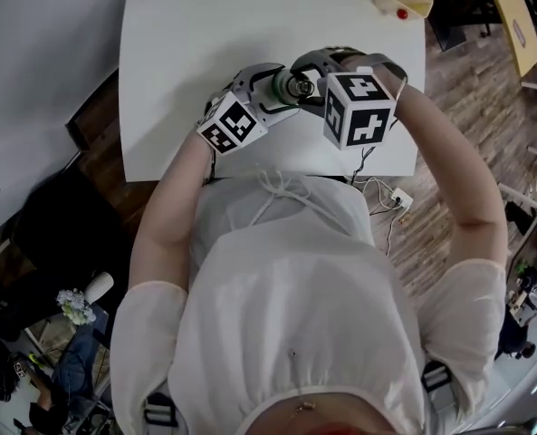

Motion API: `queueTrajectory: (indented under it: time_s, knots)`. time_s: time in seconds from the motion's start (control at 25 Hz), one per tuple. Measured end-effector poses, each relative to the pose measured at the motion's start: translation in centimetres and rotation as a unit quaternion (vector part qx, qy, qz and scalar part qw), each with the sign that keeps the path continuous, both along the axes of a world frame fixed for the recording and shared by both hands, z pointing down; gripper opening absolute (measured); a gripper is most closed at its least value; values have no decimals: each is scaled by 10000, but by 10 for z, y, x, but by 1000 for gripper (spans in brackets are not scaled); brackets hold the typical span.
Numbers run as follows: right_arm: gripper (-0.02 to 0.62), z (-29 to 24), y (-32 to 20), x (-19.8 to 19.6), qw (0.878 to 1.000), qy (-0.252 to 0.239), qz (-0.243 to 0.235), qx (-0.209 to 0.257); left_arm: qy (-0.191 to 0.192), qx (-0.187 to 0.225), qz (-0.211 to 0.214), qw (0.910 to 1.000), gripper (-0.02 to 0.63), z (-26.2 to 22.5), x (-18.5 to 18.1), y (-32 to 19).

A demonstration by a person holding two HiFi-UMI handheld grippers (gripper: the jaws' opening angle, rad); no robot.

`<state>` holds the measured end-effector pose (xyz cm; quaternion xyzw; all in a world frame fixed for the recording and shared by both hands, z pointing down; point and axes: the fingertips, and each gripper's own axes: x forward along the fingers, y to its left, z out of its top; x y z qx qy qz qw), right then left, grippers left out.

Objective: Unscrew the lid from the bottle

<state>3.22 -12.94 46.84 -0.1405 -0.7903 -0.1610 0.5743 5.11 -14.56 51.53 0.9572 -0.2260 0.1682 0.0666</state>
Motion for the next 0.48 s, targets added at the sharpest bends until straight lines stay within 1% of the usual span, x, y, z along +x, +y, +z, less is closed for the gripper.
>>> queueTrajectory:
  time_s: [0.12, 0.2, 0.32, 0.4, 0.44, 0.48]
  knots:
    - [244, 0, 2, 0, 9999, 92, 47, 27, -16, -7, 45, 10000, 370, -1, 1, 2]
    - [244, 0, 2, 1, 9997, 77, 218, -32, -30, -16, 68, 10000, 370, -1, 1, 2]
    - [245, 0, -3, 4, 9970, 149, 747, -164, -54, -40, 82, 9999, 370, -1, 2, 1]
    - [255, 1, -4, 6, 9924, 170, 1176, -331, -65, -54, 85, 9999, 370, 0, 1, 0]
    - [269, 1, -2, 6, 9886, 131, 1413, -498, -67, -55, 91, 9999, 370, 0, 0, 1]
    - [300, 2, 1, 4, 9830, 59, 1684, -724, -68, -52, 99, 9999, 370, 1, -1, 2]
